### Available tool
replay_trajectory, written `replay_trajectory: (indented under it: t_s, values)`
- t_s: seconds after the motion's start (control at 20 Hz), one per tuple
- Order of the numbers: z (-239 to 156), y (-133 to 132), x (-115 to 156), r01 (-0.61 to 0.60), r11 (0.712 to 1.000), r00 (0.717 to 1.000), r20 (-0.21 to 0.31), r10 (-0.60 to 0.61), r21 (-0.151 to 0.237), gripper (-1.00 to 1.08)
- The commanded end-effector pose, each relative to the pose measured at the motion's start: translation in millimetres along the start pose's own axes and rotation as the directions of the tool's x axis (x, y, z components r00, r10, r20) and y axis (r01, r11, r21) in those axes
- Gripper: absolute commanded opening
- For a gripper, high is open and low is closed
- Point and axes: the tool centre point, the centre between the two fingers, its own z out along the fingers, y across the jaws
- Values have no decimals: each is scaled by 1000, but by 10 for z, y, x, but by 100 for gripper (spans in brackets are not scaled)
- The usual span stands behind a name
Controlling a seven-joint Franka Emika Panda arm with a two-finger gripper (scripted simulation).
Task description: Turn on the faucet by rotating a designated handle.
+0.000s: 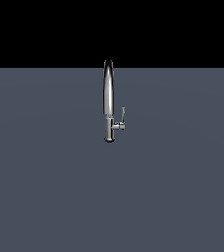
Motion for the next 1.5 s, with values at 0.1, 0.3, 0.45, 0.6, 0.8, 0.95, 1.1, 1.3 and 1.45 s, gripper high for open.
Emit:
replay_trajectory:
  t_s: [0.1,0.3,0.45,0.6,0.8,0.95,1.1,1.3,1.45]
  values:
    - [1,-1,5,-1,1000,1000,1,1,1,-100]
    - [8,-5,50,-11,1000,1000,11,11,11,-100]
    - [19,-10,113,-26,999,999,25,25,24,-100]
    - [35,-17,201,-46,998,998,46,44,43,-100]
    - [69,-25,360,-84,994,993,83,78,75,-100]
    - [107,-29,511,-121,987,987,120,108,105,-100]
    - [155,-28,682,-164,977,976,163,141,137,-100]
    - [232,-19,914,-225,958,957,223,183,177,-100]
    - [299,-7,1087,-272,940,939,270,212,205,-100]
